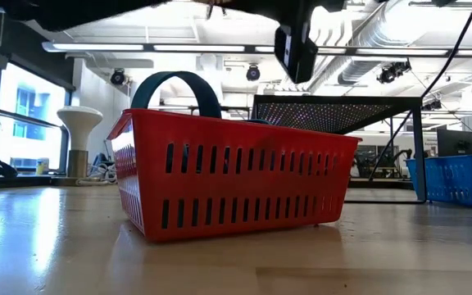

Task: Pick & Place Office Desk Supplies
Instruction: Put the yellow spring keychain into the blue basket

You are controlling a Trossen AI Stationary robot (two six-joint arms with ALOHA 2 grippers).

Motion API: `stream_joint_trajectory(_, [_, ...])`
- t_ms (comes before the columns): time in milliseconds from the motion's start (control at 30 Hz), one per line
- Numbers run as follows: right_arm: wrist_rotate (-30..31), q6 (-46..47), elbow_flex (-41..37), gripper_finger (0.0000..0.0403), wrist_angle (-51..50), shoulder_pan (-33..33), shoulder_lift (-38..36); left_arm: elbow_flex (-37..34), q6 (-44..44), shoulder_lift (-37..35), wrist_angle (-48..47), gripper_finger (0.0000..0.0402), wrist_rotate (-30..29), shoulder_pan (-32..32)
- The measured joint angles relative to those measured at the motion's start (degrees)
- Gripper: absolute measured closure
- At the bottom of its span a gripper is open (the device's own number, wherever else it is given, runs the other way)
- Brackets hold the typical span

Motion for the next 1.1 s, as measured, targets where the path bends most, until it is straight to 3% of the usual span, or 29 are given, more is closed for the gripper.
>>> stream_joint_trajectory(300, [1.8, 1.4, 0.0, 0.0393, -6.9, 3.3, -1.9, 0.0, -3.7, 0.0, -0.4, 0.0263, 2.8, -1.0])
stream_joint_trajectory(467, [9.0, 6.8, 0.0, 0.0394, -19.6, 7.5, -5.3, 0.0, -3.7, 0.0, -0.3, 0.0230, 3.0, -2.2])
stream_joint_trajectory(700, [24.2, 18.5, 0.1, 0.0395, -43.1, 16.8, -16.4, 0.0, -5.3, 0.0, -0.3, 0.0227, 2.9, -2.6])
stream_joint_trajectory(800, [28.6, 29.6, 0.1, 0.0395, -55.9, 20.8, -20.4, 0.0, -10.6, 0.0, -0.3, 0.0227, 2.9, -2.6])
stream_joint_trajectory(1000, [28.2, 63.2, 0.1, 0.0394, -87.0, 26.3, -23.3, 0.0, -22.9, 0.0, -0.3, 0.0227, 3.1, -2.3])
stream_joint_trajectory(1100, [24.6, 80.0, 0.0, 0.0393, -101.4, 27.3, -23.3, 0.0, -27.6, 0.0, -0.3, 0.0227, 4.1, -1.9])
